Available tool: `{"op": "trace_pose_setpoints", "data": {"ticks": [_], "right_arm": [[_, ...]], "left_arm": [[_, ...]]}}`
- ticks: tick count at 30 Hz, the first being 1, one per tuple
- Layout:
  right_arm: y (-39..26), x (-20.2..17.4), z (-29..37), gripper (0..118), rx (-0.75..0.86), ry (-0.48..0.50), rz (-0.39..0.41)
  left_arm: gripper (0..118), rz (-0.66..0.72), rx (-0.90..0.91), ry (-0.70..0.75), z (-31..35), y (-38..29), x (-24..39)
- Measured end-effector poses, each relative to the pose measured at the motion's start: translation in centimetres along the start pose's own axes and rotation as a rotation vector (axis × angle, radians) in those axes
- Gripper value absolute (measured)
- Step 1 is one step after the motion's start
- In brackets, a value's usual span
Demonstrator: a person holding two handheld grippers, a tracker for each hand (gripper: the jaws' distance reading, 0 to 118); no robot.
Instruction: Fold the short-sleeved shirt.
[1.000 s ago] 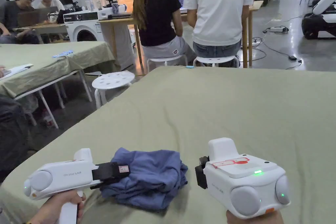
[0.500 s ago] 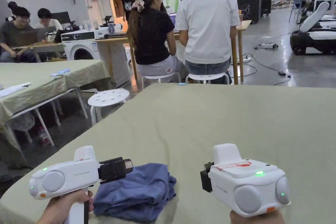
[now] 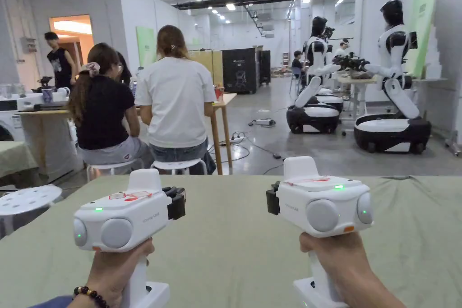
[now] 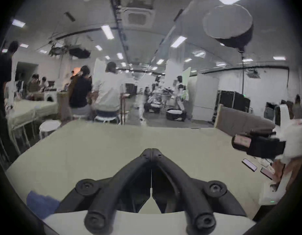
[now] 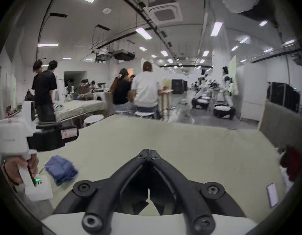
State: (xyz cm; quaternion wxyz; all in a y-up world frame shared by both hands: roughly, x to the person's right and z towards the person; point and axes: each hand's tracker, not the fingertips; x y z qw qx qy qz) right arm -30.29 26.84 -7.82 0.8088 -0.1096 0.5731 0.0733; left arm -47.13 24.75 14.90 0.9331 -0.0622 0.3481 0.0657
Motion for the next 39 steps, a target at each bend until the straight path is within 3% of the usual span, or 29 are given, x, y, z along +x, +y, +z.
{"op": "trace_pose_setpoints", "data": {"ticks": [9,11,12,14,19,25,26,27,28,29,30,31,32,39], "right_arm": [[2.2,14.9,2.4,0,0.118,-0.231,-0.039],[1.7,17.3,2.4,0,0.154,-0.262,-0.039],[1.4,18.4,2.5,0,0.181,-0.268,-0.020],[0.9,19.7,2.1,0,0.179,-0.280,-0.025],[-0.7,21.6,1.5,0,0.172,-0.321,-0.002],[-1.5,21.4,2.1,0,0.156,-0.314,0.010],[-1.5,21.4,2.1,1,0.157,-0.309,0.004],[-1.6,21.3,2.1,10,0.160,-0.305,-0.002],[-1.7,21.3,2.1,29,0.160,-0.305,-0.003],[-1.8,21.4,1.9,58,0.155,-0.293,-0.009],[-1.9,21.3,1.7,94,0.145,-0.286,-0.011],[-2.1,21.1,1.7,113,0.144,-0.288,-0.008],[-2.3,20.9,1.7,118,0.154,-0.295,0.004],[-2.7,21.4,1.3,118,0.166,-0.317,0.009]], "left_arm": [[1,-0.024,0.088,-0.018,-8.3,3.8,13.5],[18,-0.025,0.123,0.000,-9.8,3.8,15.2],[20,-0.024,0.132,0.014,-11.2,3.5,16.1],[19,-0.042,0.138,0.033,-12.7,2.9,17.4],[3,-0.069,0.139,0.052,-12.7,1.2,20.6],[5,-0.067,0.115,0.051,-13.6,0.5,21.0],[14,-0.069,0.113,0.053,-13.5,0.4,21.0],[39,-0.071,0.112,0.057,-13.4,0.2,21.0],[67,-0.070,0.111,0.062,-13.5,0.2,21.2],[89,-0.066,0.099,0.065,-13.5,0.1,21.2],[114,-0.066,0.094,0.076,-13.4,-0.1,21.3],[118,-0.070,0.096,0.088,-13.2,-0.3,21.3],[118,-0.075,0.112,0.093,-13.5,-0.5,21.2],[118,-0.085,0.115,0.091,-13.0,-0.7,21.1]]}}
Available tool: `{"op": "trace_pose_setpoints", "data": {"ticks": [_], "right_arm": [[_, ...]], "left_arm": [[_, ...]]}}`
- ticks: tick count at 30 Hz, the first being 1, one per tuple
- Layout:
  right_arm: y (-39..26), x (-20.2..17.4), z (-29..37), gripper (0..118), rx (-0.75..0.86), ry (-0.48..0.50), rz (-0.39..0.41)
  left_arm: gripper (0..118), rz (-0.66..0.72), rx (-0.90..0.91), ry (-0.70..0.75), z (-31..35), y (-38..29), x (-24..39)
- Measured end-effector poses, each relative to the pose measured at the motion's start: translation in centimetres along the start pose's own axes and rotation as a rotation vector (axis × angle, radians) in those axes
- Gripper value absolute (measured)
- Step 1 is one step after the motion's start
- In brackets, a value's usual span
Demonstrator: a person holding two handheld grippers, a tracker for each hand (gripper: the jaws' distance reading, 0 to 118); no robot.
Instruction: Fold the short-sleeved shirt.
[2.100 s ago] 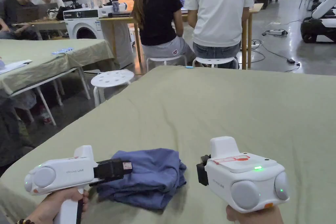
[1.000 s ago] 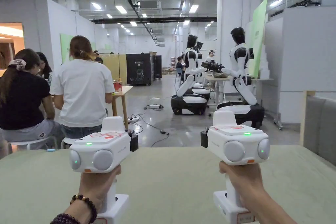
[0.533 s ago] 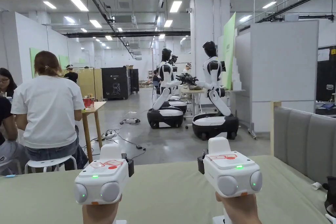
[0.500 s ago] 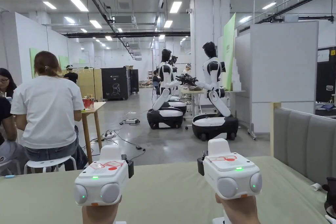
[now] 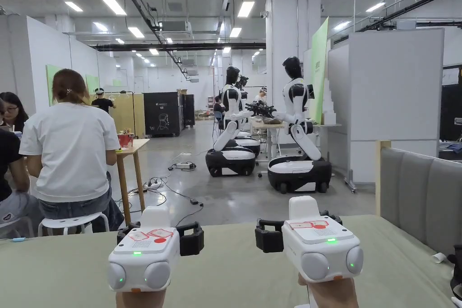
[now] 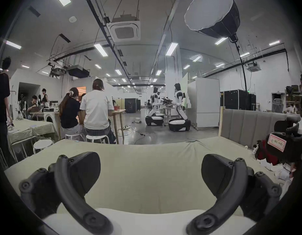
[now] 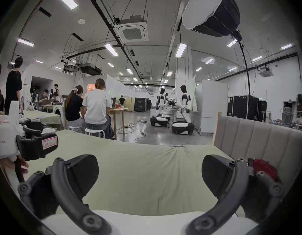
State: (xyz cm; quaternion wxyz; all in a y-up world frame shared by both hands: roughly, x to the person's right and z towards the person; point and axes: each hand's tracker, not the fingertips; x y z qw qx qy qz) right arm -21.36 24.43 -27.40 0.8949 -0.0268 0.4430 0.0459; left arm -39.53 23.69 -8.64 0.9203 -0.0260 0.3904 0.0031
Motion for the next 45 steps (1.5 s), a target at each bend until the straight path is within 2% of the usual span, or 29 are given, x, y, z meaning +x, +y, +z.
{"op": "trace_pose_setpoints", "data": {"ticks": [4,11,13,15,18,20,22,23,30,45], "right_arm": [[-0.1,0.1,0.1,118,0.009,-0.046,0.011],[0.0,0.8,0.5,118,0.029,-0.014,-0.030],[0.2,0.6,0.5,118,0.019,-0.042,-0.017],[0.5,0.4,0.8,118,-0.003,-0.117,-0.018],[1.1,0.1,1.2,118,-0.013,-0.179,-0.052],[1.6,0.3,1.7,118,-0.027,-0.164,-0.081],[1.7,0.5,1.9,118,-0.032,-0.131,-0.145],[1.8,0.6,1.8,118,-0.050,-0.127,-0.148],[2.3,0.0,2.9,118,-0.024,-0.134,-0.058],[2.5,-0.4,3.1,118,-0.037,-0.116,-0.036]], "left_arm": [[118,-0.019,0.003,-0.008,1.8,0.6,0.8],[118,-0.008,-0.007,-0.020,1.0,0.6,0.5],[118,-0.009,-0.011,-0.025,0.6,0.5,0.3],[118,-0.018,-0.013,-0.023,0.4,0.5,0.3],[118,-0.016,-0.016,-0.028,0.2,0.4,0.2],[118,-0.004,-0.043,-0.039,-0.1,0.4,0.1],[118,0.004,-0.052,-0.048,-0.2,0.2,-0.1],[118,0.003,-0.052,-0.046,-0.2,0.1,-0.1],[118,0.002,-0.045,-0.037,-0.3,-0.2,-0.3],[118,-0.002,-0.039,-0.019,0.4,-0.1,-0.4]]}}
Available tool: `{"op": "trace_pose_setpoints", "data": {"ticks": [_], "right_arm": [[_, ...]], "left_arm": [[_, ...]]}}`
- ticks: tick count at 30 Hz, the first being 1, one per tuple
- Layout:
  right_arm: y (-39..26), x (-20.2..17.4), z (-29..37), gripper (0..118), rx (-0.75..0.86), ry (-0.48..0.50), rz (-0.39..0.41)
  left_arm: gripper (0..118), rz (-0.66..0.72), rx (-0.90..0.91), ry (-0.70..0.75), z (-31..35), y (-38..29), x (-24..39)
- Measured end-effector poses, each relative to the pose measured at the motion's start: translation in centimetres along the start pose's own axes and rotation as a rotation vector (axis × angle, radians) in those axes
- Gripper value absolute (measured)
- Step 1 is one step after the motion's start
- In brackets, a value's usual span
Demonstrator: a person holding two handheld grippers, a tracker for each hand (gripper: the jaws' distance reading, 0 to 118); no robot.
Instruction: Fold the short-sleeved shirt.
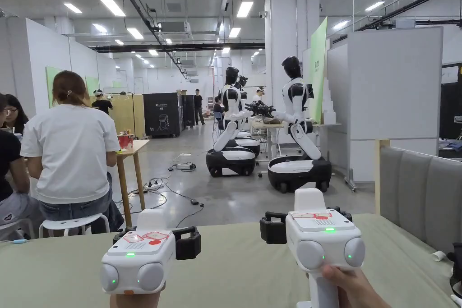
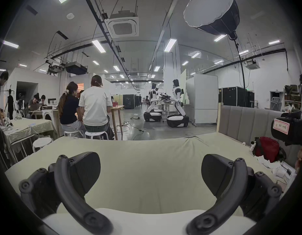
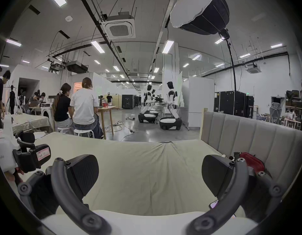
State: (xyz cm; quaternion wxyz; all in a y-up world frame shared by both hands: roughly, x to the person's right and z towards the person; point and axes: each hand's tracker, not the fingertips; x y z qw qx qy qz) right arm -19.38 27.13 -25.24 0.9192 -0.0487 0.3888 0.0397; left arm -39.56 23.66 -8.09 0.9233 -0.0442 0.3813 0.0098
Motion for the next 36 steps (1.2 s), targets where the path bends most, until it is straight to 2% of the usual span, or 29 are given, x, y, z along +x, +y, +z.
{"op": "trace_pose_setpoints", "data": {"ticks": [15,27,36], "right_arm": [[-0.2,-0.1,-1.4,118,0.010,0.015,0.024],[-0.6,-0.1,-1.5,118,0.023,0.020,0.038],[-0.6,0.6,-1.7,118,0.023,0.015,0.009]], "left_arm": [[118,0.013,0.014,0.022,-1.6,-0.2,-1.5],[118,0.001,0.019,0.035,0.8,0.1,-0.6],[118,0.042,0.007,0.053,0.5,0.1,-1.6]]}}
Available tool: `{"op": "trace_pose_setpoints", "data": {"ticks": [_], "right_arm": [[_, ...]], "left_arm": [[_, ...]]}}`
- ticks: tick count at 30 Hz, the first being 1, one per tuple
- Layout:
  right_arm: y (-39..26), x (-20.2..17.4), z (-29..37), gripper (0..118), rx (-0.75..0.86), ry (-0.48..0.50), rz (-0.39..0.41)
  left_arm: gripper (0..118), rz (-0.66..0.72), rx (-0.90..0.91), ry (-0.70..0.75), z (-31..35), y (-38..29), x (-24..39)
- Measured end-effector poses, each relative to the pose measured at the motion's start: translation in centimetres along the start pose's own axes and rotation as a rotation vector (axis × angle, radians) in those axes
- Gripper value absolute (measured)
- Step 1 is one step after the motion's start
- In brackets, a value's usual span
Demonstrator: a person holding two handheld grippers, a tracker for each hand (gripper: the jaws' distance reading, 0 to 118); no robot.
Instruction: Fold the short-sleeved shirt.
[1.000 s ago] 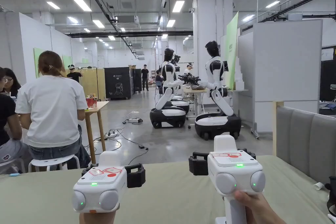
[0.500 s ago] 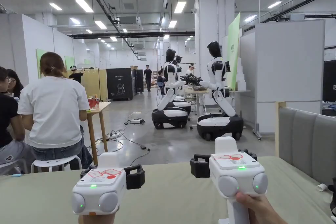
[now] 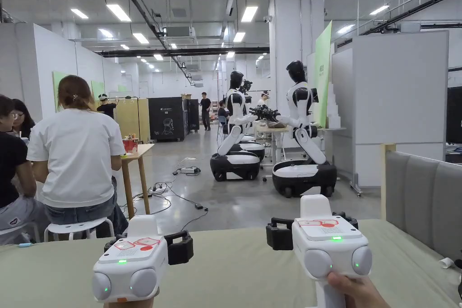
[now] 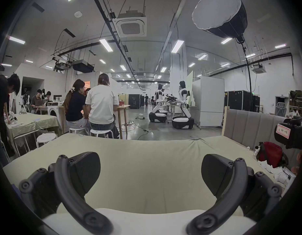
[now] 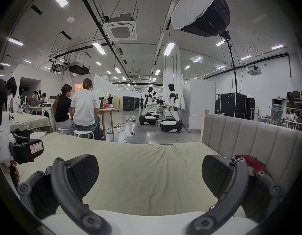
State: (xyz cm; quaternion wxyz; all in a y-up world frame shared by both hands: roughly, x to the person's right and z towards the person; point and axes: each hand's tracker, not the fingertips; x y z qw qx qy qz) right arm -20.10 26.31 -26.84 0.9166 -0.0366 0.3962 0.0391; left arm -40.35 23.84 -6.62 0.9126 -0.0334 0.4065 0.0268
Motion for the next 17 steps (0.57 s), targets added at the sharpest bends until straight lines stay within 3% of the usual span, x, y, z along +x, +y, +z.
{"op": "trace_pose_setpoints", "data": {"ticks": [11,17], "right_arm": [[-0.5,-0.4,0.5,118,-0.008,0.014,0.024],[-0.4,-0.1,0.6,118,-0.035,0.000,-0.028]], "left_arm": [[118,-0.037,-0.002,-0.005,-0.7,-0.5,0.0],[118,-0.017,-0.005,-0.010,-0.7,-0.5,0.1]]}}
